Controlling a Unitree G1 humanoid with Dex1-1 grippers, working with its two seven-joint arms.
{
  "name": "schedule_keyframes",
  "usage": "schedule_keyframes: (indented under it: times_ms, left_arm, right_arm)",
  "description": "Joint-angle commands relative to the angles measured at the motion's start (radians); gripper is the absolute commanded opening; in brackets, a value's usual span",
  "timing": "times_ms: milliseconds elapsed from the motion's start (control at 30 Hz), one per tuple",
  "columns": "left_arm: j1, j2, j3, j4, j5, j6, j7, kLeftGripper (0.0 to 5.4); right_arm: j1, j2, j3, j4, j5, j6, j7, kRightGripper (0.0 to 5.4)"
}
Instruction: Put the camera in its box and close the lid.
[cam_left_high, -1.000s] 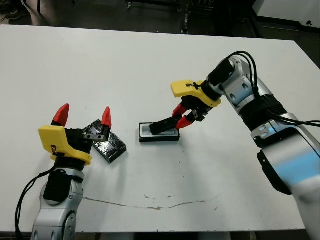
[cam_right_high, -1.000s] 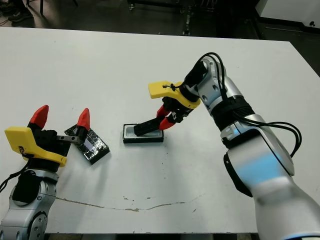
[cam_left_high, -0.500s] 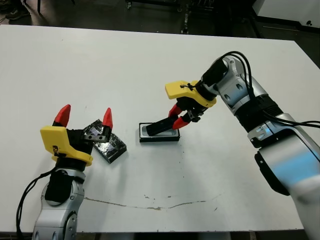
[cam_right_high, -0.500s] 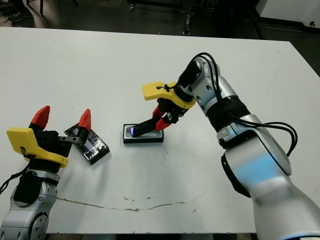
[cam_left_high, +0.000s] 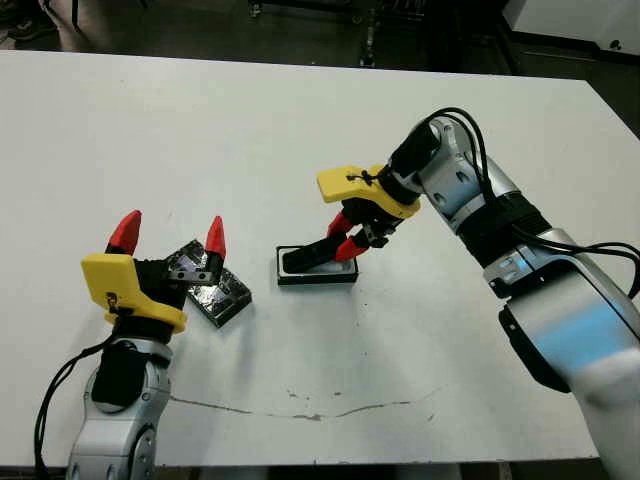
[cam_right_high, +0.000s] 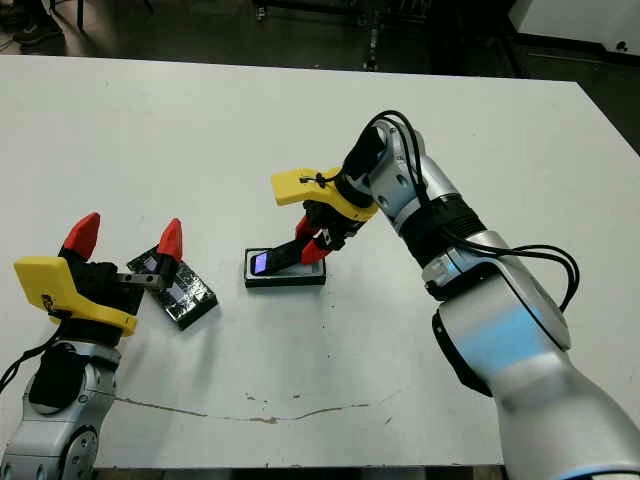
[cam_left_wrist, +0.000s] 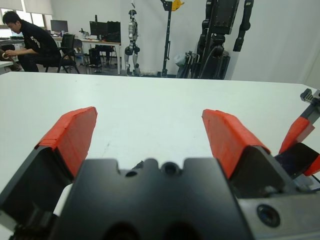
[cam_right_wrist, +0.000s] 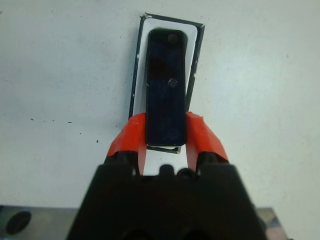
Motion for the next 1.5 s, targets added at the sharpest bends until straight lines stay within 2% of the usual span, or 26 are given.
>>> schedule_keyframes:
  times_ms: [33,200,367,500,833,1100,1200,1267,1333,1433,1500]
  left_arm:
    - [0.009,-0.003,0.002,-0.001,-0.003,-0.003,0.002,5.40]
    - [0.007,-0.001,0.001,-0.004,-0.001,0.005,0.005,5.40]
    - [0.007,-0.001,0.000,-0.008,0.004,0.011,0.010,5.40]
    - [0.010,0.000,-0.002,-0.010,0.010,0.015,0.015,5.40]
    - [0.017,-0.001,-0.004,-0.007,0.004,-0.001,0.010,5.40]
    - [0.019,-0.003,-0.004,-0.009,0.001,0.000,0.012,5.40]
    - [0.019,-0.004,-0.003,-0.009,-0.001,0.001,0.013,5.40]
    - [0.019,-0.006,-0.003,-0.008,-0.005,0.000,0.011,5.40]
    - [0.019,-0.005,-0.004,-0.006,-0.006,-0.002,0.008,5.40]
    - [0.020,0.002,-0.005,-0.004,0.001,-0.005,0.005,5.40]
    - [0.019,0.002,-0.004,-0.004,-0.002,-0.003,0.005,5.40]
  right_arm:
    - [0.023,0.019,0.027,0.008,-0.007,-0.023,0.012,1.66]
    - [0.022,0.020,0.039,0.004,-0.018,-0.020,0.014,1.66]
    - [0.019,0.027,0.049,0.003,-0.013,0.029,0.045,1.66]
    - [0.035,0.021,0.058,-0.041,-0.005,0.035,0.053,1.66]
    - [0.060,0.010,0.117,-0.133,0.075,0.107,0.083,1.66]
    - [0.068,-0.003,0.149,-0.162,0.093,0.141,0.083,1.66]
    - [0.076,-0.007,0.153,-0.169,0.083,0.122,0.083,1.66]
    - [0.078,-0.016,0.169,-0.167,0.099,0.073,0.083,1.66]
    - [0.074,-0.026,0.194,-0.159,0.120,0.025,0.083,2.07]
    - [0.069,-0.039,0.211,-0.145,0.133,-0.097,0.083,2.60]
    - [0.063,-0.042,0.209,-0.136,0.128,-0.144,0.083,2.96]
